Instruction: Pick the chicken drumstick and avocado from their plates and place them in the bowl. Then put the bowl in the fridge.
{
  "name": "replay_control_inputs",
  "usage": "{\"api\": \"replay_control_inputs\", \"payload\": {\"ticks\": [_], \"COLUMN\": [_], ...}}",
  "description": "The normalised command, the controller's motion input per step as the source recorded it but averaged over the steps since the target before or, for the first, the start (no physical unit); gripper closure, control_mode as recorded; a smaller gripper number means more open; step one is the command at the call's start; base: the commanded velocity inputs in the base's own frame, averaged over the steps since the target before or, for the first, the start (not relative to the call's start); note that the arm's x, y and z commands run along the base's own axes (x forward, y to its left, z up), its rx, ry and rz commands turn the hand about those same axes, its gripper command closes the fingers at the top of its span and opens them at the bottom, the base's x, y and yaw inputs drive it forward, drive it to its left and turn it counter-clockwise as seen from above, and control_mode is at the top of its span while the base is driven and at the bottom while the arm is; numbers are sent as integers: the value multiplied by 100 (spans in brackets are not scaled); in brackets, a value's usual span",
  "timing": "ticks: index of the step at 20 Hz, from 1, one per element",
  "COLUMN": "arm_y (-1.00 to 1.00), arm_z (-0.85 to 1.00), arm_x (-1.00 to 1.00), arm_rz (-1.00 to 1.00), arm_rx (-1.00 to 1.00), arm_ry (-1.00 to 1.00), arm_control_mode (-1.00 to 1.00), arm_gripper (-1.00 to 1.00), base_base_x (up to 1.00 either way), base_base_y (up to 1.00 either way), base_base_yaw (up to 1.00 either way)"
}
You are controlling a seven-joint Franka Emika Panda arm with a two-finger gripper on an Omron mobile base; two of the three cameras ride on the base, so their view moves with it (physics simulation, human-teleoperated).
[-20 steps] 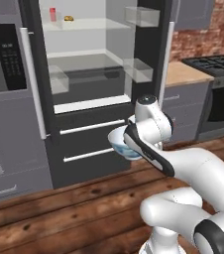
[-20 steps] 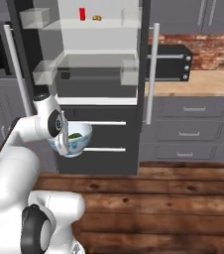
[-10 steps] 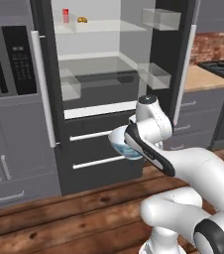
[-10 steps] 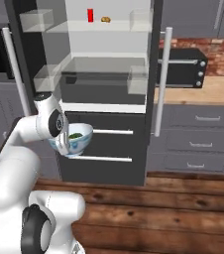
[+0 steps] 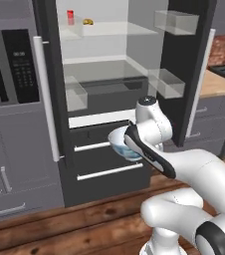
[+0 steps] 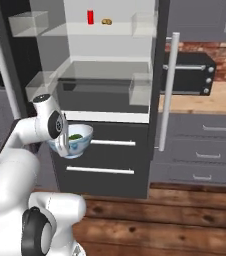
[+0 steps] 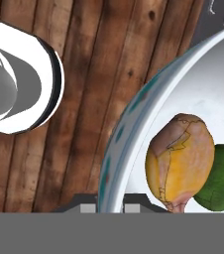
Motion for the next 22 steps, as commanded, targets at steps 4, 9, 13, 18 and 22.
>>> {"api": "replay_control_inputs", "payload": {"ticks": [4, 9, 13, 18, 22], "arm_y": [0, 0, 0, 0, 0], "arm_z": [0, 0, 0, 0, 0], "arm_x": [0, 0, 0, 0, 0], "arm_rz": [0, 0, 0, 0, 0], "arm_rx": [0, 0, 0, 0, 0], "arm_ry": [0, 0, 0, 0, 0], "arm_control_mode": [100, 100, 100, 100, 100], "arm_gripper": [100, 100, 100, 100, 100], "base_base_x": [71, 64, 58, 58, 50], "base_base_y": [0, 0, 0, 0, 0], "base_base_yaw": [-5, -1, -3, 0, 0]}}
